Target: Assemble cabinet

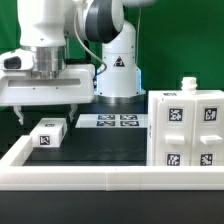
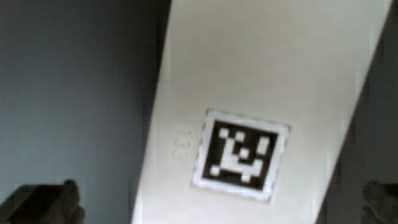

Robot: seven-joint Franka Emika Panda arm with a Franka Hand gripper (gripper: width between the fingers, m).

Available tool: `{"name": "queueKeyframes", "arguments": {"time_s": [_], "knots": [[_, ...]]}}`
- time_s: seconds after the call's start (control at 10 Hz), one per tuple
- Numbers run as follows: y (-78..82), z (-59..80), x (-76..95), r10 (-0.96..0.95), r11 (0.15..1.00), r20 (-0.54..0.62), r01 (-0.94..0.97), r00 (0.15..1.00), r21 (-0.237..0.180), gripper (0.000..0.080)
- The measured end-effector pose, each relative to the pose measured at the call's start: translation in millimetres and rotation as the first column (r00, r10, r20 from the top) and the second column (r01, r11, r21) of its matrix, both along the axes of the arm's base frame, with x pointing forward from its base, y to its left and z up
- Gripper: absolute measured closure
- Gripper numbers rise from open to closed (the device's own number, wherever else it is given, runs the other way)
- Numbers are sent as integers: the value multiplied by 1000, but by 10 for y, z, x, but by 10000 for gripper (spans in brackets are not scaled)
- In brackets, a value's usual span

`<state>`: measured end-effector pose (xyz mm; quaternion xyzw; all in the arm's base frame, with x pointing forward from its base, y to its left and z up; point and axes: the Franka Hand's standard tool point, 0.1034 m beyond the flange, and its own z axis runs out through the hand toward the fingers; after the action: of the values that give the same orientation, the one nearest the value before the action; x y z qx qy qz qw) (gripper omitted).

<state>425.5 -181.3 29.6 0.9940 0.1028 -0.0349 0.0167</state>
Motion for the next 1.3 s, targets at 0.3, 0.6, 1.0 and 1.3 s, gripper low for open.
{"name": "queueKeyframes", "arguments": {"time_s": [0.3,0.6,1.0,1.3], "knots": [[19,-96,-60,3,1000,-17,-3,1000,1,3],[77,-163,-84,15,1000,-25,-15,1000,2,3],[124,-192,-76,26,1000,-22,-26,999,1,239],[126,-191,-74,26,1000,-21,-26,999,0,239]]}}
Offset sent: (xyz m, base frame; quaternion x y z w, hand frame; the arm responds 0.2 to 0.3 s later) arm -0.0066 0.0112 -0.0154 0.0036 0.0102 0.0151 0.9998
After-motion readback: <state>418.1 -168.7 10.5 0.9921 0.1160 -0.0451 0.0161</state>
